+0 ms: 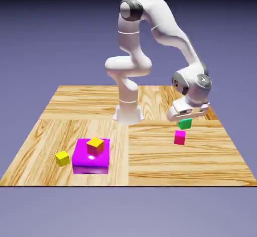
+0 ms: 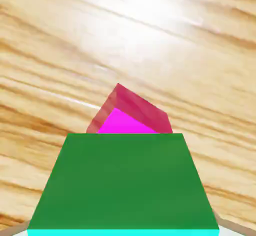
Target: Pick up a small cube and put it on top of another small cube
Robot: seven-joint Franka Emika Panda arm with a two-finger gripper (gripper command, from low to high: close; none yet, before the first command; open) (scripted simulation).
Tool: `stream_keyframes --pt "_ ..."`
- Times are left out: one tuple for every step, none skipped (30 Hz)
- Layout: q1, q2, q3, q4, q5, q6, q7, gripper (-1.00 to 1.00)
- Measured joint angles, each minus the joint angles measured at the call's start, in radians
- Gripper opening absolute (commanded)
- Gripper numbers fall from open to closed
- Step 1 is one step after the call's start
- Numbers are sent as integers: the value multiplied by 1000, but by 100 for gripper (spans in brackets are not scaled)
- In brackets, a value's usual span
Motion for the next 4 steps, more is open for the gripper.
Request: stream_keyframes --pt "11 33 -11 -13 -20 41 15 100" --pt "12 33 -11 -13 -23 40 17 100" --pt "12 33 -11 -13 -23 40 17 100" --pt "-1 -2 1 1 -2 -3 1 100"
